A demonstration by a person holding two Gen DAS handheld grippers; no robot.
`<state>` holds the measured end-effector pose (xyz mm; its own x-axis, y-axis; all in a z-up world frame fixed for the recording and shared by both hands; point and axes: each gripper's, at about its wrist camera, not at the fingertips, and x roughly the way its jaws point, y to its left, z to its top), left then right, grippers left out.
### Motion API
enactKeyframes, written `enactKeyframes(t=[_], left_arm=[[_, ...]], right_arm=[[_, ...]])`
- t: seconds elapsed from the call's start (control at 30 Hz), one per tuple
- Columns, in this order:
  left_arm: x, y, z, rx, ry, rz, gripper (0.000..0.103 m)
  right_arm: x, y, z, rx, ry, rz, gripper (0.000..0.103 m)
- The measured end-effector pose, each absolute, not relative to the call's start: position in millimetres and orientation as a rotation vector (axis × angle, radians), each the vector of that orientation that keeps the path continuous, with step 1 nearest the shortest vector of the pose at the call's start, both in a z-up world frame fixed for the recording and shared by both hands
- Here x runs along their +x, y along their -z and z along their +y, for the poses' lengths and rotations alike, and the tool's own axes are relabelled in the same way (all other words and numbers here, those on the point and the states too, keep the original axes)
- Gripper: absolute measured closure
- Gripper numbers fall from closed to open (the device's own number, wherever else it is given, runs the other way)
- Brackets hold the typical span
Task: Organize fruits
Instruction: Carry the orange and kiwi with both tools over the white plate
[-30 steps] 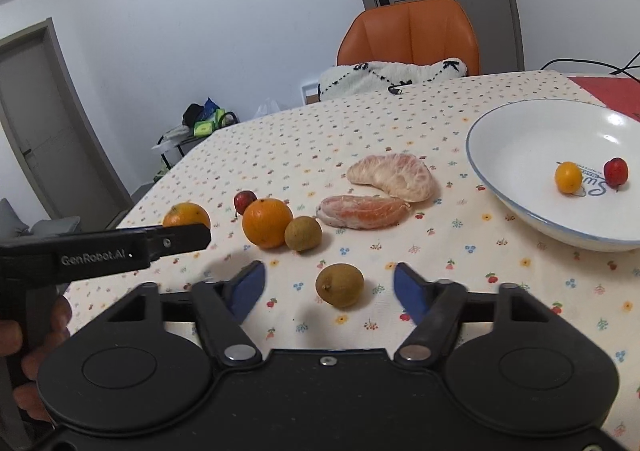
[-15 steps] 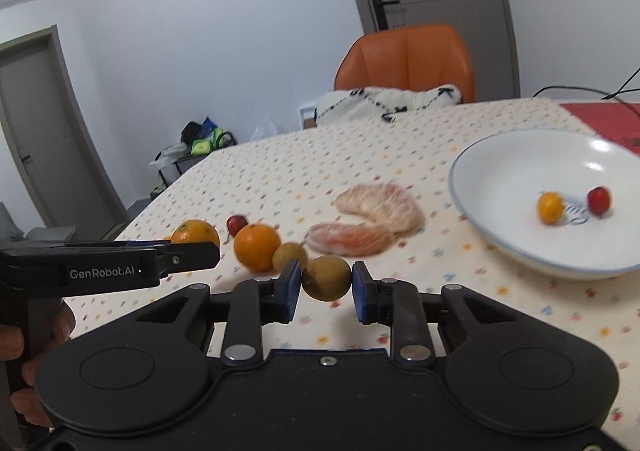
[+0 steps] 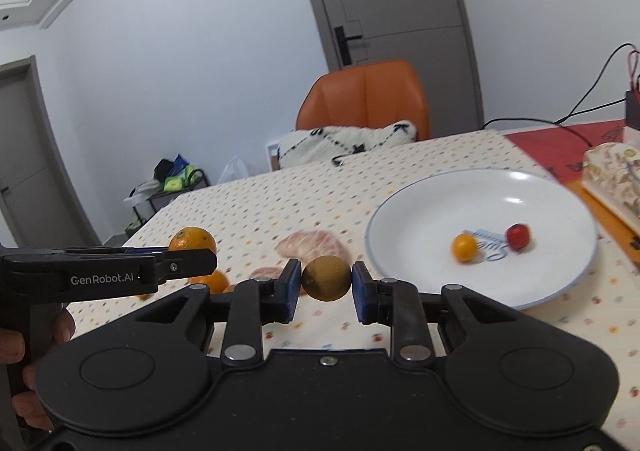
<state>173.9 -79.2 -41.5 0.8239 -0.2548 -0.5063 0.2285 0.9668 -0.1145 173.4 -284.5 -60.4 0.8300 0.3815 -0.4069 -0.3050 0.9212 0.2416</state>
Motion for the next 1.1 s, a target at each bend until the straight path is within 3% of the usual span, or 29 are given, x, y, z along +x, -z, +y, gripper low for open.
enactKeyframes(t=[1.1], left_arm=[[218,48,-189,0.062,0.41,0.564,0.067]], right_arm=[[181,75,-378,0.268,-0.182,0.427,0.077]])
